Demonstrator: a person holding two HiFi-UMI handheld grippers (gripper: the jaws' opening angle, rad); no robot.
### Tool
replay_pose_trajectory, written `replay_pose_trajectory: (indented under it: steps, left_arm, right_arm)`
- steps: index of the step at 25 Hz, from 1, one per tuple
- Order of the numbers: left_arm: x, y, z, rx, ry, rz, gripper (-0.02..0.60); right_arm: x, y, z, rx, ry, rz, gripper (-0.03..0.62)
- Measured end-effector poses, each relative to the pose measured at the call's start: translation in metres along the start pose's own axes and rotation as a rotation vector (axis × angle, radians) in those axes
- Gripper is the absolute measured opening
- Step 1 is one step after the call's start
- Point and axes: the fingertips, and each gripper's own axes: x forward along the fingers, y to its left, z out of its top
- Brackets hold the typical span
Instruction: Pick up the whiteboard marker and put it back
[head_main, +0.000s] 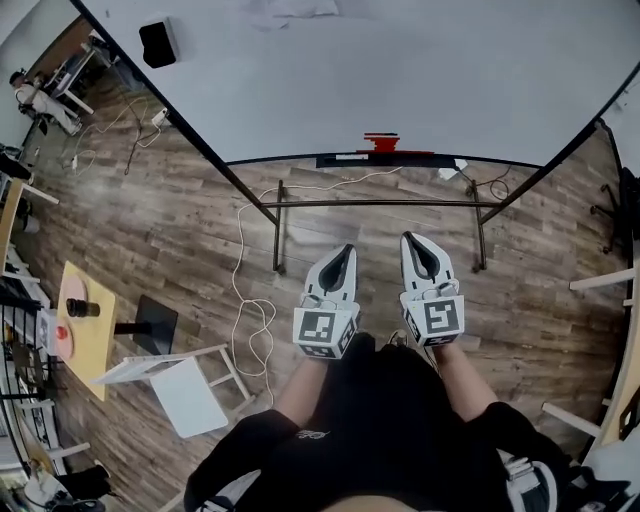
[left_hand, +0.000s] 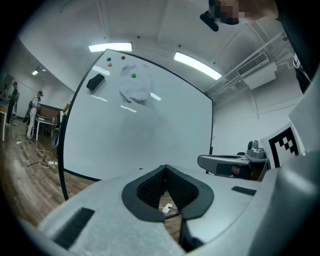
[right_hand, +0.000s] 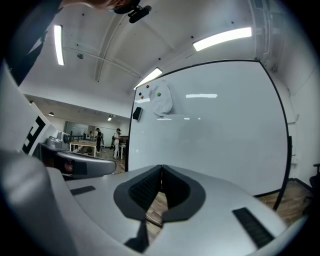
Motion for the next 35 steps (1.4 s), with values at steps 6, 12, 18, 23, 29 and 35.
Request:
replay_pose_trajectory:
  steps: [6, 12, 18, 23, 29, 35]
  left_arm:
    - [-0.009, 0.046, -0.009, -0.023, 0.024, -0.011, 0.008]
    - [0.011, 0.057, -0.017, -0.037, 0.052, -0.042, 0.008]
    - [0.052, 0.064, -0.018, -0.01, 0.086, -0.068, 0.008]
    - [0.102, 0.076, -0.026, 0.02, 0.163, -0.066, 0.008]
    - [0.16, 0.07, -0.031, 0.061, 0.226, -0.09, 0.008]
    - [0.194, 0.067, -0.041, 0.151, 0.323, -0.072, 0.008]
  right_arm:
    - [0.028, 0.031, -0.005, -0.015, 0.016, -0.016, 0.003]
    - [0.048, 0.027, -0.008, -0.027, 0.035, -0.025, 0.003]
    - [0.076, -0.002, -0.019, 0.01, 0.051, -0.033, 0.003]
    - [0.109, -0.028, -0.025, 0.014, 0.054, -0.008, 0.003]
    - [0.139, -0.062, -0.036, 0.083, 0.069, 0.023, 0.003]
    - [0.153, -0.102, -0.053, 0.149, 0.068, 0.018, 0.003]
